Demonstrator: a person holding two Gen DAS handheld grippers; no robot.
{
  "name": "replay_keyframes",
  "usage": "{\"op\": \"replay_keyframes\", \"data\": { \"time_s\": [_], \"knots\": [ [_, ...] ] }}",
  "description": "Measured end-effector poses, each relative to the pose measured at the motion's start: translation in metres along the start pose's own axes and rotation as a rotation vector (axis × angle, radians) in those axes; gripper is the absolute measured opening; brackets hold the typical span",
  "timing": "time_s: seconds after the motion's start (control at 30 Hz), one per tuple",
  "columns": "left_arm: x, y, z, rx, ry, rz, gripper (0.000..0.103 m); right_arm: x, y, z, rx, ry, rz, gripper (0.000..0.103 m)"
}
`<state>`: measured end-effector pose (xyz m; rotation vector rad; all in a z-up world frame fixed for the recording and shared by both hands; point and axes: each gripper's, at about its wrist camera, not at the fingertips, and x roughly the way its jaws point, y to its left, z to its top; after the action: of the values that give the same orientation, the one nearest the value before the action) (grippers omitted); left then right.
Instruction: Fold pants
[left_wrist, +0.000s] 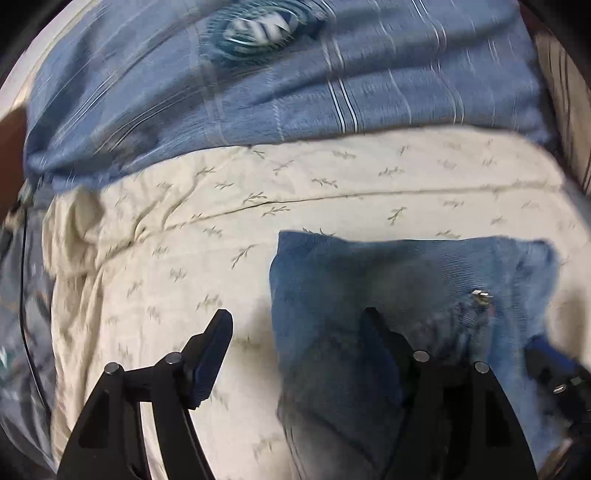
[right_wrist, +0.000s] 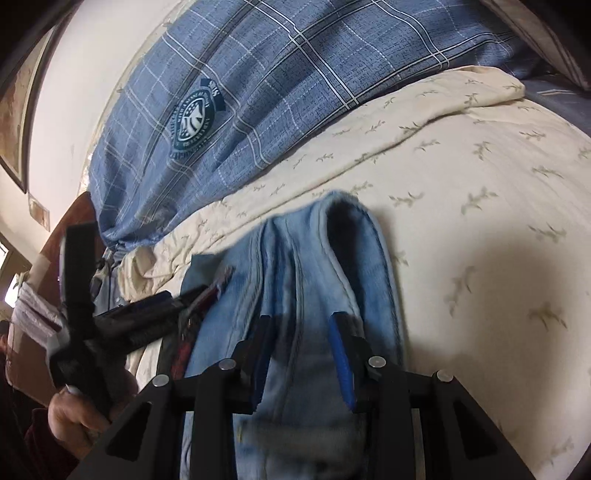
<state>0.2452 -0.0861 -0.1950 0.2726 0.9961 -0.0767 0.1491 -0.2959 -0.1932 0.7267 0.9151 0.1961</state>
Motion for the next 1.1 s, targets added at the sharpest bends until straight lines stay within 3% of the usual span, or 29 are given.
{"op": "replay_keyframes", "data": {
  "time_s": [0.2,0.3,0.43,0.57,0.73,0.9,1.1],
  "knots": [
    [-0.054,0.001,-0.040,0.057,-0.098,0.011,0.073,-0.015,0.002,-0.016,-0.074,0.029,-0.010,0.036],
    [-0.071,0.000,-0.060,0.064,-0.134,-0.026,0.074,-0.020,0.002,-0.022,-0.072,0.026,-0.016,0.036],
    [-0.061,-0.015,-0.084,0.133,-0.071,-0.039,0.076,-0.026,0.003,-0.032,-0.068,0.021,-0.027,0.036],
    [-0.054,-0.029,-0.096,0.190,-0.072,-0.012,0.077,-0.033,0.006,-0.044,-0.074,0.009,-0.041,0.036],
    [-0.052,-0.028,-0.099,0.187,-0.078,-0.020,0.077,-0.042,0.002,-0.054,-0.032,0.001,-0.033,0.036],
    [-0.045,-0.014,-0.106,0.116,-0.056,-0.094,0.078,-0.048,0.001,-0.064,0.002,-0.009,-0.030,0.036],
    [-0.049,-0.024,-0.111,0.175,-0.091,-0.027,0.078,-0.052,0.001,-0.074,0.016,-0.016,-0.033,0.036]
  ]
}}
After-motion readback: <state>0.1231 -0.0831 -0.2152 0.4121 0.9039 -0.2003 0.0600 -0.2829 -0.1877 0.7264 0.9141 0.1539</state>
